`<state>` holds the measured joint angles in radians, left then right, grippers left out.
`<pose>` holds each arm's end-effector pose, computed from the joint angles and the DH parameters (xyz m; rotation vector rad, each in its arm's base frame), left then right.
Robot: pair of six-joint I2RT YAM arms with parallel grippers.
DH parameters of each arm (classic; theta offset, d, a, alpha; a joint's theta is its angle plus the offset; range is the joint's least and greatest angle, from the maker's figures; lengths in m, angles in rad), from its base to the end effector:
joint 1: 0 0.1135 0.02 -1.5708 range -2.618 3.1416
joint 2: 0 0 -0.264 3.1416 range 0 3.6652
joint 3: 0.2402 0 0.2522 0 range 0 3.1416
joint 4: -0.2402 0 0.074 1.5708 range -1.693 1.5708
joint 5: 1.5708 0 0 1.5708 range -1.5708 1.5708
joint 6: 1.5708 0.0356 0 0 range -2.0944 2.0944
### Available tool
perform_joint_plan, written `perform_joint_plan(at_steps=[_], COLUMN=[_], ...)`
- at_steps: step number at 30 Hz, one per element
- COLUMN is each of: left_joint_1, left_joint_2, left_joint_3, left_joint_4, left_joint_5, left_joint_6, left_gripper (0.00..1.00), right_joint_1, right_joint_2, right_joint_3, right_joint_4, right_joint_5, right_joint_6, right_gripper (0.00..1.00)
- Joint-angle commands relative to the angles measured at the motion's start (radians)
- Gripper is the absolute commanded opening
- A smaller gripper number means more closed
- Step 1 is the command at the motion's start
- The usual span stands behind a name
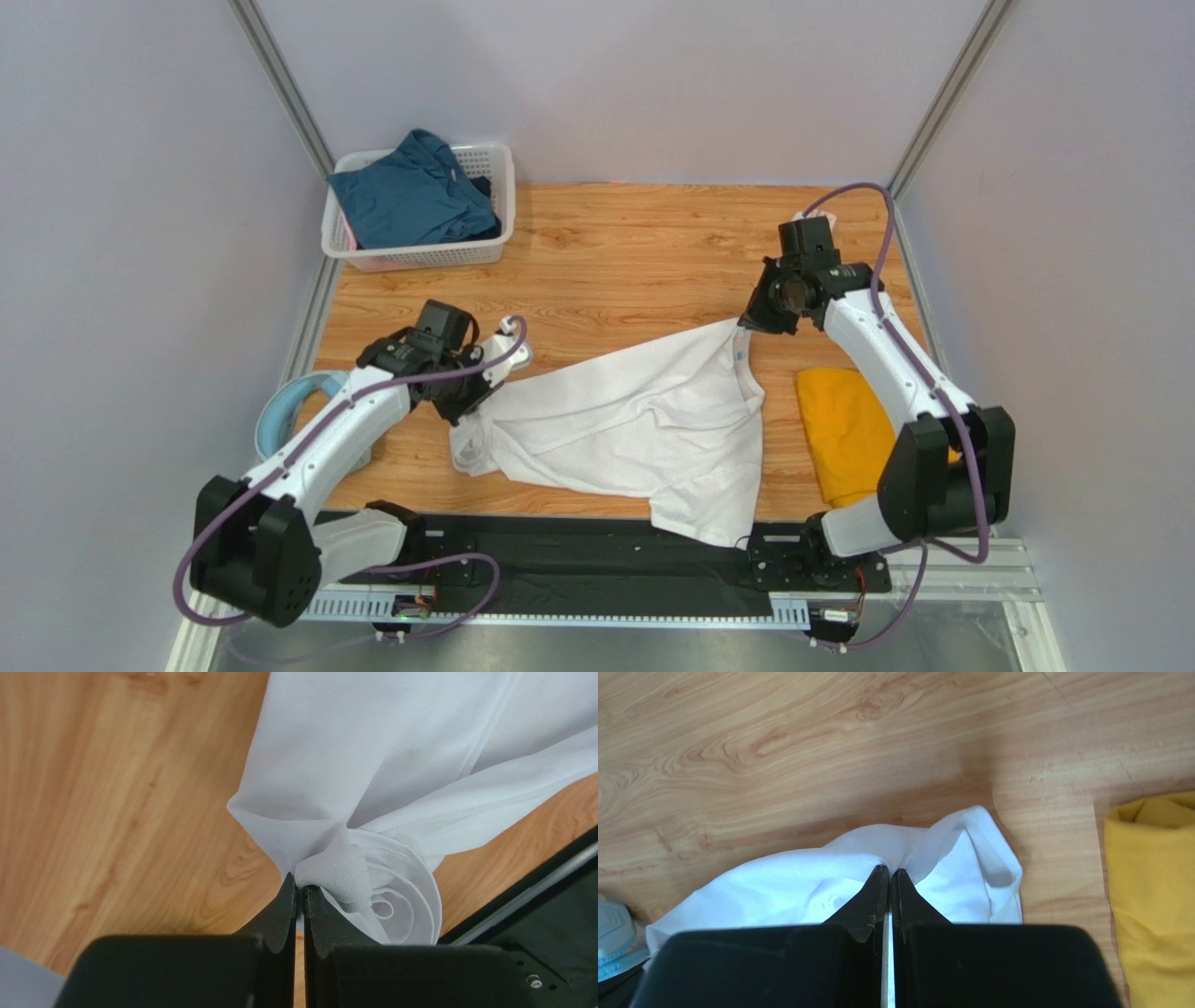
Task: Fold and stack the t-shirts
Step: Flatten out the tshirt
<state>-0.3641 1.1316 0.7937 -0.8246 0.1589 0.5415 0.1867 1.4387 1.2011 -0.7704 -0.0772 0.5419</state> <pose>0.1868 -0.0772 0.2277 1.2288 2.4234 -0.1656 0.2902 0.0576 0.2832 0.4339 2.5829 0.3642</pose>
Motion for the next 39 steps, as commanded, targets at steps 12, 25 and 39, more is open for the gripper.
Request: perform_joint_plan(at_steps=[12,25,39], left_joint_1=[0.155,0.03,0.007], left_joint_2=[0.148,0.361,0.721], left_joint_3=[0.246,0.375,0.598], left_joint_4=[0.18,0.217,0.209], left_joint_5=[-0.131,-0.047,-0.078], left_joint_6=[0.068,-0.075,-0.138], left_gripper=[0.98,1.0,0.93], right_joint_1=[-0.024,-0.026,-0.026], right_joint_2=[0.163,0.195,0.224], right_joint_3=[0.164,0.121,0.186], right_joint_4=[0.145,0.184,0.082], right_joint_5=[0.068,0.022,0.154], right_joint_6=[-0.017,-0.005,-0.016], right_gripper=[0.0,0.0,0.78])
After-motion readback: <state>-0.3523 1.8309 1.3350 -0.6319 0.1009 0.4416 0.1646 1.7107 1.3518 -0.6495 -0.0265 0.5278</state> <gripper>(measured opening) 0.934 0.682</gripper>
